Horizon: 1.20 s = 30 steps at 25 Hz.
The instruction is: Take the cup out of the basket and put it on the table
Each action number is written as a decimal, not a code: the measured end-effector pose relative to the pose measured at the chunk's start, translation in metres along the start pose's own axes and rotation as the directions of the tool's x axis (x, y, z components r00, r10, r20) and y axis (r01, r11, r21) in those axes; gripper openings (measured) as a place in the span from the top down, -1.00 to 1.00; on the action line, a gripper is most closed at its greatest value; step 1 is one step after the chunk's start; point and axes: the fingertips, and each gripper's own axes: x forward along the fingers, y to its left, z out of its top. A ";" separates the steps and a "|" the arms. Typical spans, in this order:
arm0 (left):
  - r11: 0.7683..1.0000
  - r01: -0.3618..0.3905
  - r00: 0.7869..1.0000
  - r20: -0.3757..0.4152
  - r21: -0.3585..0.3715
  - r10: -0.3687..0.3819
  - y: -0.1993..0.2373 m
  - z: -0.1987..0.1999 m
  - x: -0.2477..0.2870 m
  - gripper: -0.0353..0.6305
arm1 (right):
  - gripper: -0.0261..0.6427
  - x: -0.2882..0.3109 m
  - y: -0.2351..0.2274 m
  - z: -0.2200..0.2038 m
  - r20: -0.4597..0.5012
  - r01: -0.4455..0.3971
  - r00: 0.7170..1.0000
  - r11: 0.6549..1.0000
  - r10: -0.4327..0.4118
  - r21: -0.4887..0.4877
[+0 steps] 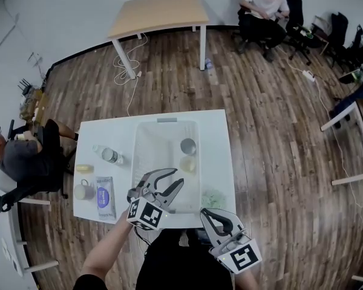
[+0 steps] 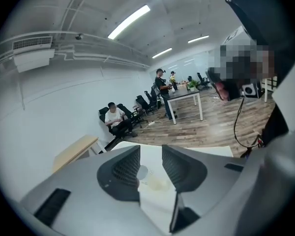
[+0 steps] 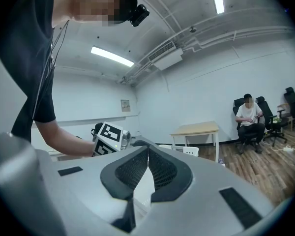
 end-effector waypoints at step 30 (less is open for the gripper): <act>0.898 0.394 0.851 -0.447 0.196 -0.276 -0.063 -0.151 0.128 0.43 | 0.84 -0.022 -0.032 -0.010 -0.088 0.199 0.977 0.980 -0.196 0.023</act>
